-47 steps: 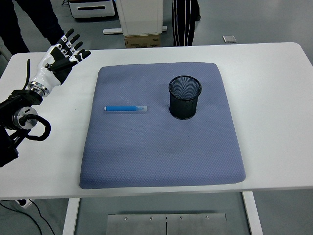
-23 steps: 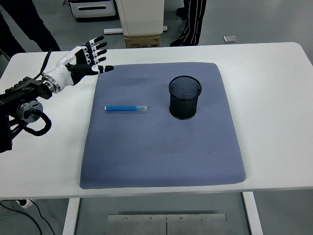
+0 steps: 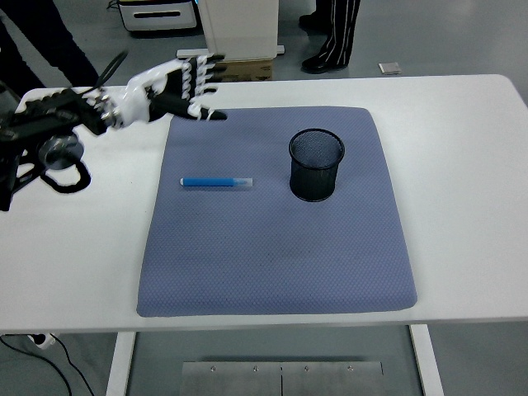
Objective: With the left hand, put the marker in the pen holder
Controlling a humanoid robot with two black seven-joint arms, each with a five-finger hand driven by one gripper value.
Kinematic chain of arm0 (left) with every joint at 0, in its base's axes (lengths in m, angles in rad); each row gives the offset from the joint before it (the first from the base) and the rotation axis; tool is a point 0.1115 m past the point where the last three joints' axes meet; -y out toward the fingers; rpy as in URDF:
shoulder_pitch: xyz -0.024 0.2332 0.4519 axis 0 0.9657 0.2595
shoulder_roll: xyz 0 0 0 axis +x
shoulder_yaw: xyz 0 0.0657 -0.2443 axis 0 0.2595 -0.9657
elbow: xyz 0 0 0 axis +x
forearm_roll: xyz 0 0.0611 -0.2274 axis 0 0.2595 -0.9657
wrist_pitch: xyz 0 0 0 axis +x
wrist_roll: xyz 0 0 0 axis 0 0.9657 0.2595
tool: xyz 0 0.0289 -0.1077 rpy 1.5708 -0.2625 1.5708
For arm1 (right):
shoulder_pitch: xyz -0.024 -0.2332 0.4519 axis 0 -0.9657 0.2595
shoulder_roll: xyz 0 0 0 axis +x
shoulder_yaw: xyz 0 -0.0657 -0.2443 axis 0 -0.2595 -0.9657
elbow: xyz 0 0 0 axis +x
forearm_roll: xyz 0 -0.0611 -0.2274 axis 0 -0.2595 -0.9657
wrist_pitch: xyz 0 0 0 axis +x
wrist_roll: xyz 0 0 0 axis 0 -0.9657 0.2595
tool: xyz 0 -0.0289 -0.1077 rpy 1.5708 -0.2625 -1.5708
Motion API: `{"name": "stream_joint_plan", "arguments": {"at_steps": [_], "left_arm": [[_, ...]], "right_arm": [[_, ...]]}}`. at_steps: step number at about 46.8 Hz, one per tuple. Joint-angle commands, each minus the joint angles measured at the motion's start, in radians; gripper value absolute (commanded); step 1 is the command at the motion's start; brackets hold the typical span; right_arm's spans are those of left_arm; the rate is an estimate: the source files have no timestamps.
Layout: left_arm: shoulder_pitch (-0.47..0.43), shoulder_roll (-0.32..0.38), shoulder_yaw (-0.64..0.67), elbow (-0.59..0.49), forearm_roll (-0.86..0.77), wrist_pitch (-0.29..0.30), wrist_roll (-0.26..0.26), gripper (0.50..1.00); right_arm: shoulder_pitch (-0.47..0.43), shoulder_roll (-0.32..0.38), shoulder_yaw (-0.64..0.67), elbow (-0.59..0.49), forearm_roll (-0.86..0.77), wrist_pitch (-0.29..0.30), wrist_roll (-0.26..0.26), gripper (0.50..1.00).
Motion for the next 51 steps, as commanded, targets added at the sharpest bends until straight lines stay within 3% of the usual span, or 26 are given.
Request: {"name": "stream_joint_plan", "arguments": {"at_steps": [1,15,20,33,51], "left_arm": [[-0.028,-0.006,0.271,0.0,0.0,-0.004,0.0,1.0],[-0.042,-0.015,0.285,-0.011,-0.005,-0.035,-0.003,1.0],[-0.067,-0.049,0.392,-0.01,0.041,-0.03,0.002,1.0],[-0.13,-0.057,0.42,-0.011,0.314,-0.062,0.002,1.0],[-0.145,-0.055,0.402,0.006,0.572,-0.038,-0.001,1.0]], "right_arm": [[0.0,0.0,0.0,0.0,0.0,0.0,0.0,1.0],[0.002,0.0,0.0,0.0,0.0,0.0,0.0,1.0],[0.0,0.0,0.0,0.0,0.0,0.0,0.0,1.0],[0.0,0.0,0.0,0.0,0.0,0.0,0.0,1.0],[0.0,0.0,0.0,0.0,0.0,0.0,0.0,1.0]]}}
